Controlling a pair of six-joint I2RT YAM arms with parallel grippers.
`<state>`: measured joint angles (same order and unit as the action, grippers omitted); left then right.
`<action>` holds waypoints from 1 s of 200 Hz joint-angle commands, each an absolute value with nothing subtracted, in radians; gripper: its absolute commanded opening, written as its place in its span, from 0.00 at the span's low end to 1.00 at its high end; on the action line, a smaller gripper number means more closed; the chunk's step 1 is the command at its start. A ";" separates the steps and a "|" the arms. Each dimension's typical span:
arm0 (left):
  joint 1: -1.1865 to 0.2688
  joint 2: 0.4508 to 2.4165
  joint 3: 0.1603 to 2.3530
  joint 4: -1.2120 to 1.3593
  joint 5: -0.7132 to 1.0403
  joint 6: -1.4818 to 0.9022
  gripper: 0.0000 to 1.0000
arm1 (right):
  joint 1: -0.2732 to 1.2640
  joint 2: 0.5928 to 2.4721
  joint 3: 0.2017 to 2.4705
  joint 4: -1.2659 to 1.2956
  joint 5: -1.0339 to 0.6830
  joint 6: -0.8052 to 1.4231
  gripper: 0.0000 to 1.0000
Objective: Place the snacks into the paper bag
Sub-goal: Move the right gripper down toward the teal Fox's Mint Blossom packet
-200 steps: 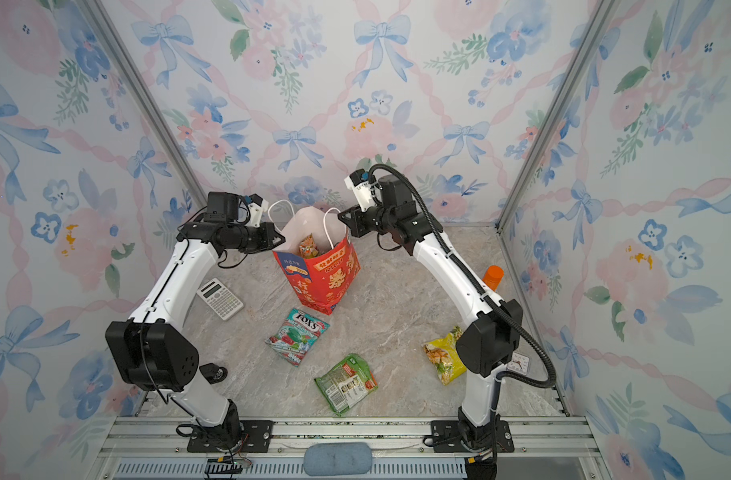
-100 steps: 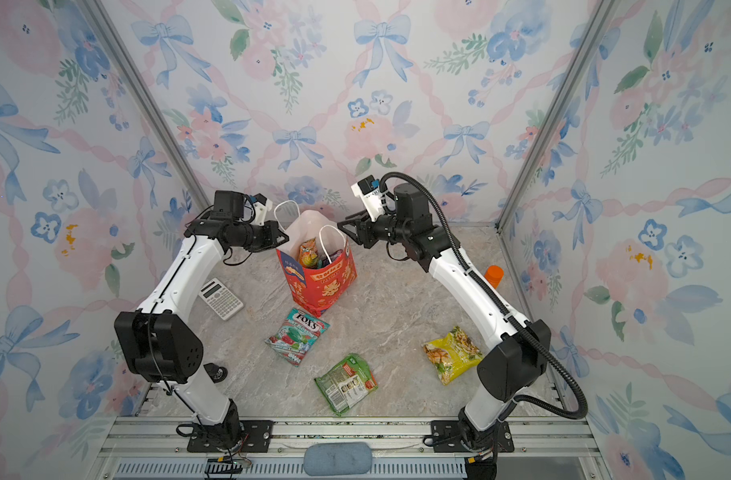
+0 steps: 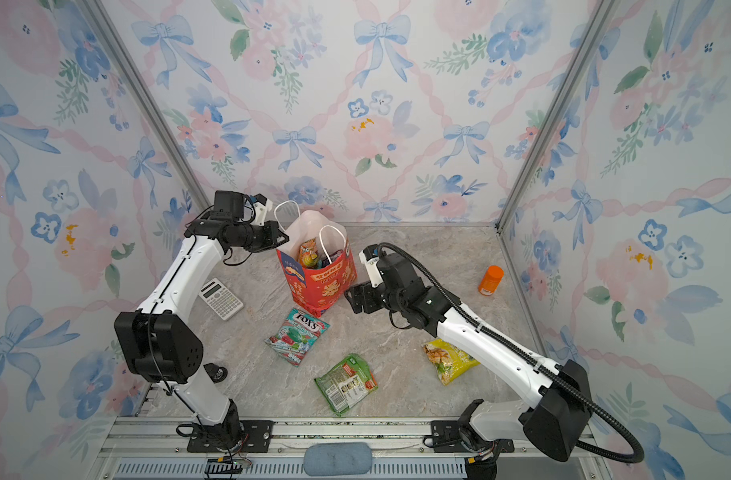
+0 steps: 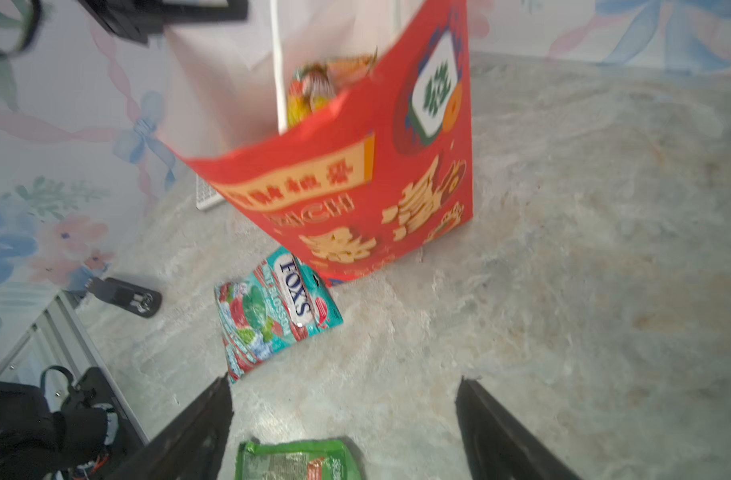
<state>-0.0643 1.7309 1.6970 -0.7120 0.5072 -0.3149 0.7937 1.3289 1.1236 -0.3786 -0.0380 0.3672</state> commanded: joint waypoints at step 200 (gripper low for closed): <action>-0.055 1.640 1.646 -0.686 0.573 -0.265 0.00 | 0.965 1.888 1.127 0.026 -0.190 1.068 0.60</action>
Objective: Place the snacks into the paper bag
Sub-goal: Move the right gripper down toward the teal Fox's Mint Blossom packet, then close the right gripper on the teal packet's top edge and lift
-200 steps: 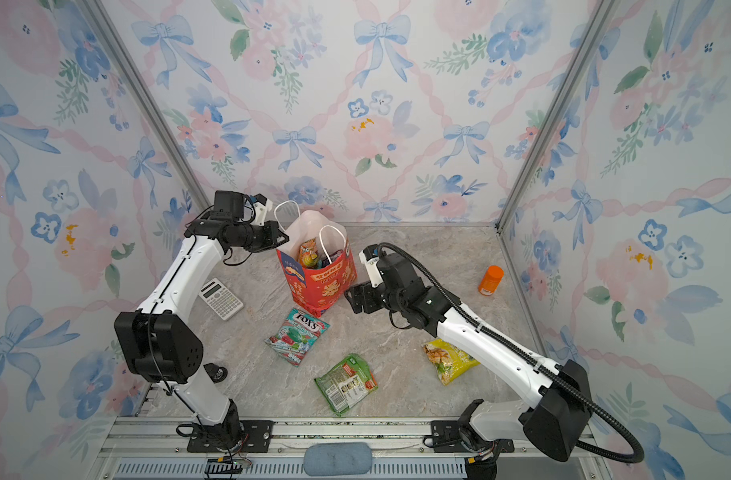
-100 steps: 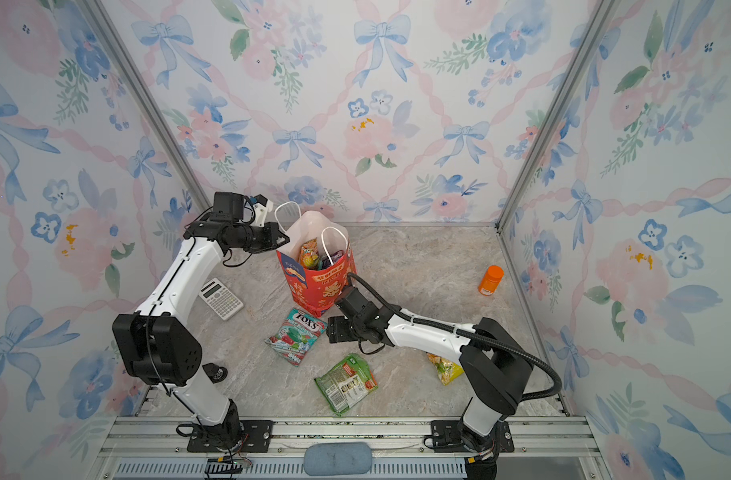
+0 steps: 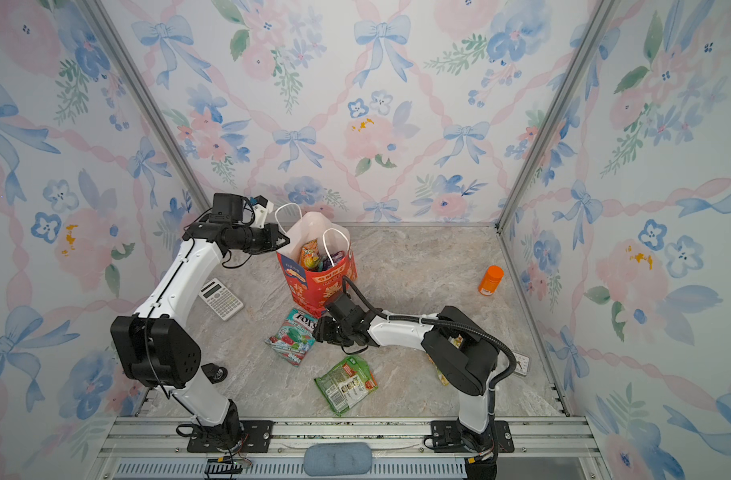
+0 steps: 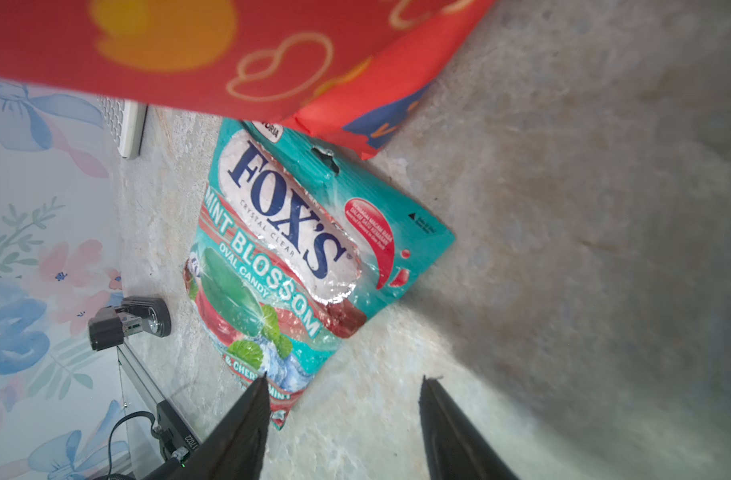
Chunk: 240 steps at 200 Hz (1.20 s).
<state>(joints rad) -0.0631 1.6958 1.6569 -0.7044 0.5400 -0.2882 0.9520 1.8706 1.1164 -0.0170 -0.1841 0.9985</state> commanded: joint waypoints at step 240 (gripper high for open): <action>-0.059 1.646 1.651 -0.686 0.608 -0.258 0.02 | 0.995 2.038 1.111 0.234 -0.148 1.333 0.50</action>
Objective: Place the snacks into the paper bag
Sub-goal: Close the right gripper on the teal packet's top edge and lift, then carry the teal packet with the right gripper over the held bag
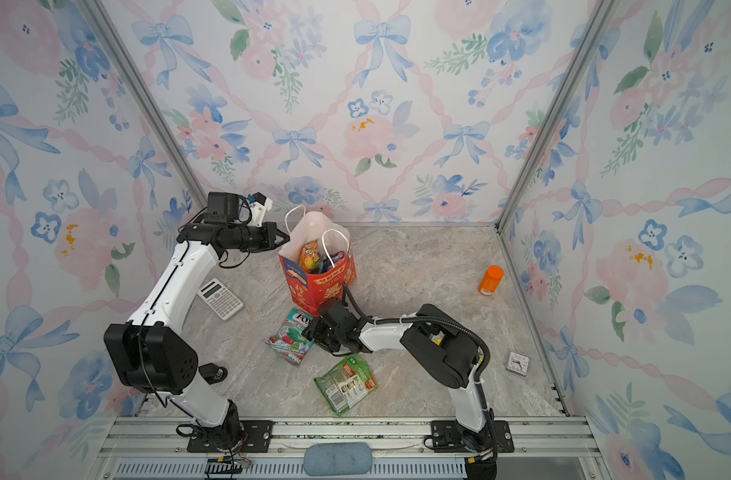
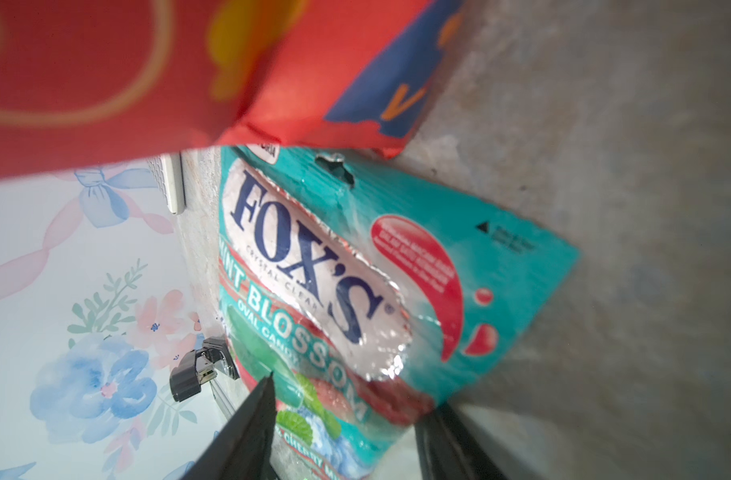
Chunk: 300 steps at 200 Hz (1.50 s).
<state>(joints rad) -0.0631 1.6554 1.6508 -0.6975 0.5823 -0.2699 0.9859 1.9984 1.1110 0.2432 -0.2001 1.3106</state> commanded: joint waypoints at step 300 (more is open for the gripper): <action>-0.078 1.685 1.651 -0.687 0.546 -0.250 0.00 | 1.067 1.372 1.426 -0.412 0.000 0.651 0.00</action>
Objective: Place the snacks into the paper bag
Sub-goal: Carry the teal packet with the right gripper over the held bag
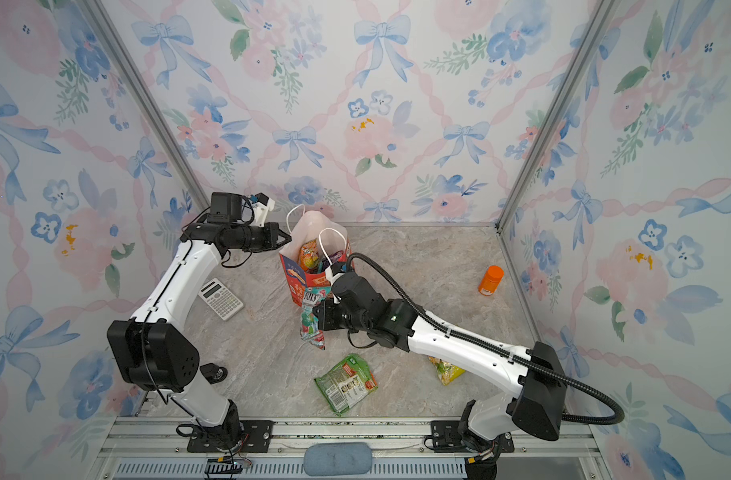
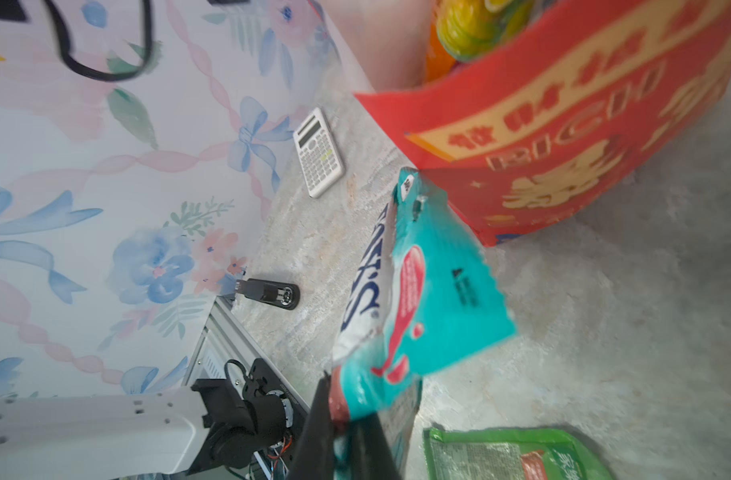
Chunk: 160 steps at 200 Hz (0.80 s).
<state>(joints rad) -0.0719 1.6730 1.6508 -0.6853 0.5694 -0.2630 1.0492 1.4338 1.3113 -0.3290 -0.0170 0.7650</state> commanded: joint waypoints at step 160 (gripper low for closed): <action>-0.088 1.642 1.624 -0.687 0.532 -0.239 0.00 | 0.876 1.648 1.930 -0.346 -0.002 0.487 0.00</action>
